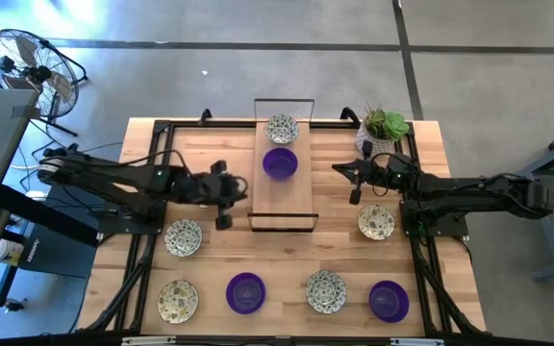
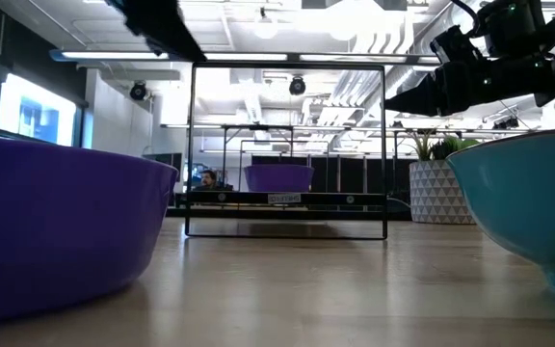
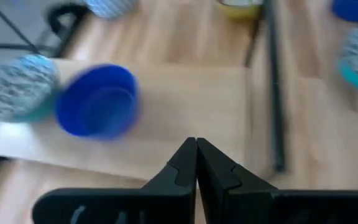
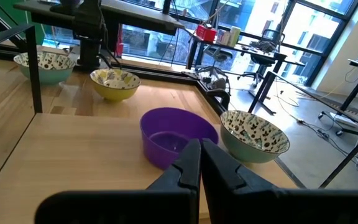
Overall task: Pick & Place Mini bowls
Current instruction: Put the bottom yellow patterned bowl on the shelf
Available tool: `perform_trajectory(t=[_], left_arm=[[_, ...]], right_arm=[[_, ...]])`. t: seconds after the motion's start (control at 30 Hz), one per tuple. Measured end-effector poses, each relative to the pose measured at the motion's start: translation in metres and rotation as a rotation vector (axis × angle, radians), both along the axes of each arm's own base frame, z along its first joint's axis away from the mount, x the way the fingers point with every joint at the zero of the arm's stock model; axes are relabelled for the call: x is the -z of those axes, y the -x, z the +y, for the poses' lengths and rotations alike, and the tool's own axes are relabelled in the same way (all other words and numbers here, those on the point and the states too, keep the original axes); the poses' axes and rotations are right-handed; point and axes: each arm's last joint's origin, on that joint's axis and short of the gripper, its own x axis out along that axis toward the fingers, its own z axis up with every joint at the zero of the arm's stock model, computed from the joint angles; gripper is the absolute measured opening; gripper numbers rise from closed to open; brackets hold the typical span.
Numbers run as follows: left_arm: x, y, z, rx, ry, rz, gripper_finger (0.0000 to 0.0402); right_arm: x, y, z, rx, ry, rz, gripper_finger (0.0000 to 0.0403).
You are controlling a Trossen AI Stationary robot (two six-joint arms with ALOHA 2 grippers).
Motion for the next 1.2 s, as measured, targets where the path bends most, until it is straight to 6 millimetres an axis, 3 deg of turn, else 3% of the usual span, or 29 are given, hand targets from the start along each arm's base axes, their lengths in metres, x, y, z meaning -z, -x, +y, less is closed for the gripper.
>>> perform_trajectory(t=[0.43,0.77,1.0,1.2], left_arm=[[0.020,0.024,-0.063,0.318,0.407,0.308,0.0001],[0.043,0.035,-0.102,0.232,0.579,0.564,0.0006],[0.059,0.046,-0.123,0.151,0.623,0.742,0.0085],[0.075,0.047,-0.138,0.118,0.558,0.803,0.0153]], right_arm=[[0.000,0.000,0.000,0.000,-0.001,0.001,0.0001],[0.001,0.000,0.000,0.000,-0.002,0.005,0.0002],[0.001,0.000,0.000,0.000,-0.003,0.006,0.0002],[0.001,0.000,0.000,0.000,-0.003,0.006,0.0001]])
